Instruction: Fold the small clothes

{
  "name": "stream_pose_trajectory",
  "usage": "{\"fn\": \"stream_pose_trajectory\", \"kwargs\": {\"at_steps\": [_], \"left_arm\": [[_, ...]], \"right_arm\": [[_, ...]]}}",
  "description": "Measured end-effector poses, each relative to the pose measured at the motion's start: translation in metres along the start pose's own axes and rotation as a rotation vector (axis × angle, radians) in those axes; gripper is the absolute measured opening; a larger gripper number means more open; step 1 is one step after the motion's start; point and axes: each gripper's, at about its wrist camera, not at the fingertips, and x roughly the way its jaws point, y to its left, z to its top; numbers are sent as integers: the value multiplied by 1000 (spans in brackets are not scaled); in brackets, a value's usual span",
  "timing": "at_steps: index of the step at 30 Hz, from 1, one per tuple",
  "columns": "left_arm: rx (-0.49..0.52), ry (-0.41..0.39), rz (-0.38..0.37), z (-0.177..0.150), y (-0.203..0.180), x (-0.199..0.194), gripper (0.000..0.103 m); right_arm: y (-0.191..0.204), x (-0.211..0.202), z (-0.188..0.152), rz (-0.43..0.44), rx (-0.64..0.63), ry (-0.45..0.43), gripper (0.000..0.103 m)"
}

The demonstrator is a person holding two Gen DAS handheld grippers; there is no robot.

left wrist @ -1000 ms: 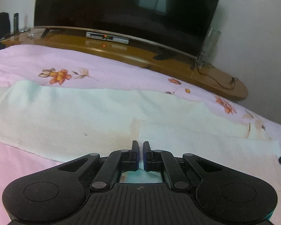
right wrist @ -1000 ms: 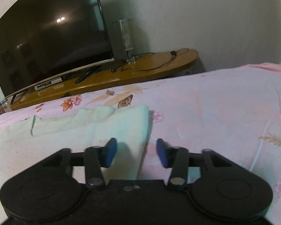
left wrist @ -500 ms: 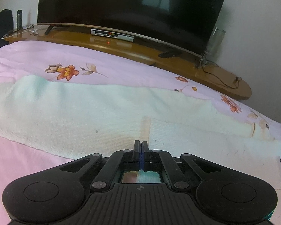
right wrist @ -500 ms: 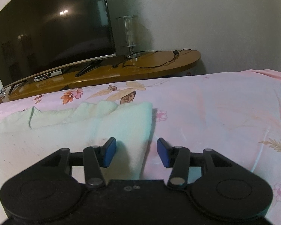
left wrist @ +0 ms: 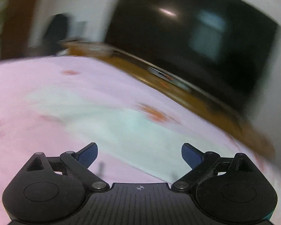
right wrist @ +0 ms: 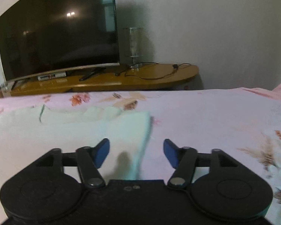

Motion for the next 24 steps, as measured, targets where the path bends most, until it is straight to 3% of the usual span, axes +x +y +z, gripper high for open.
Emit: {"fn": "stream_pose_trajectory", "kwargs": {"at_steps": [1,2,5,10,11,13,14,15,17,20,24], "left_arm": [[-85,24,0,7,22,3,91],[-185,30,-4,12,44,4,81],[-389,12,12,25,93,12,78],[-491,29,0,50,127,39,77],[-483,34,11,57,127,43,75],[-414,71,75,70,119,56,50],[-313,114,153,77,109,65,15],[-226,149,200,80,98,72,2],[-133,143,187,94,78,70,2],[-75,22,61,112,37,44,2],[89,-40,-137,109,-47,19,2]], "right_arm": [[-5,-4,-4,-4,12,10,64],[-9,-6,-6,-5,27,20,64],[-17,-12,-13,-15,76,48,61],[-17,-27,-19,-17,118,73,60],[-17,-29,-18,-17,118,74,60],[-16,-32,-17,-16,117,79,60],[-17,-33,-17,-16,119,82,60],[-18,-34,-17,-19,121,86,60],[-20,-36,-16,-22,128,95,60],[-21,-38,-14,-34,131,97,60],[-23,-40,-8,-42,153,86,60]]}}
